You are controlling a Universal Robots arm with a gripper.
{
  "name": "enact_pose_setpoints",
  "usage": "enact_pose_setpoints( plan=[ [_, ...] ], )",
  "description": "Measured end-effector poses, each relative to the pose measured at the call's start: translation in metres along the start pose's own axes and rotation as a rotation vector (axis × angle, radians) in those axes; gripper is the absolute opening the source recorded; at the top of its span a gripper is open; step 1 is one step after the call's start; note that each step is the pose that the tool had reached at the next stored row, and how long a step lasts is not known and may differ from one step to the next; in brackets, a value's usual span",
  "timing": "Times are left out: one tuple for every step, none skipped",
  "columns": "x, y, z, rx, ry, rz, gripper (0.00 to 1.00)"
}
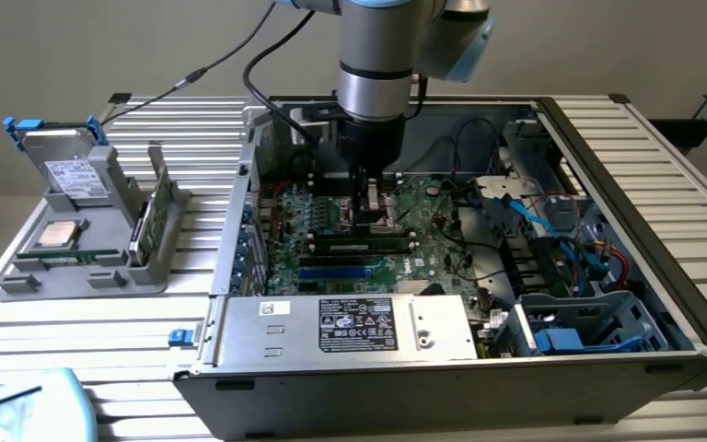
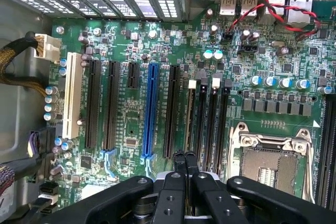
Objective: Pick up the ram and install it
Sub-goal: 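Press down the ram until it locks into place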
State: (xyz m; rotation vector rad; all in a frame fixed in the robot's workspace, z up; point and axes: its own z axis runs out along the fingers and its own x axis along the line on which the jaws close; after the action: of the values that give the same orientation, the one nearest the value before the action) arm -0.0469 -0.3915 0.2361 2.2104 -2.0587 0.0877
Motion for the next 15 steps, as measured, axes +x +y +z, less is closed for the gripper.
enact_pose_setpoints(
  plan=[
    [0.000,-0.0005,-0.0001,0.0000,-0.0001,0.000,0.10],
    [0.000,-0.0013,-0.0003,0.0000,-0.0001,0.000,0.10],
    [0.000,-0.0024,-0.0005,-0.0001,0.0001,0.000,0.10],
    [0.000,-0.0037,-0.0006,-0.0002,0.0002,0.000,0.10],
    [0.001,-0.0054,-0.0006,-0.0002,0.0001,0.000,0.10],
    [0.001,-0.0067,-0.0007,-0.0001,0.0000,0.000,0.10],
    [0.001,-0.0079,-0.0007,-0.0001,-0.0001,0.000,0.10],
    [0.001,-0.0086,-0.0007,-0.0001,0.0000,0.000,0.10],
    [0.001,-0.0087,-0.0008,-0.0002,0.0001,0.000,0.10],
    [0.001,-0.0087,-0.0008,-0.0002,0.0001,0.000,0.10],
    [0.001,-0.0087,-0.0008,-0.0002,0.0000,0.000,0.10],
    [0.001,-0.0088,-0.0008,-0.0002,0.0000,0.000,0.10],
    [0.001,-0.0088,-0.0008,-0.0002,0.0001,0.000,0.10],
    [0.001,-0.0095,-0.0008,-0.0002,0.0000,0.000,0.10],
    [0.001,-0.0105,-0.0008,-0.0001,0.0000,0.000,0.10]
  ],
)
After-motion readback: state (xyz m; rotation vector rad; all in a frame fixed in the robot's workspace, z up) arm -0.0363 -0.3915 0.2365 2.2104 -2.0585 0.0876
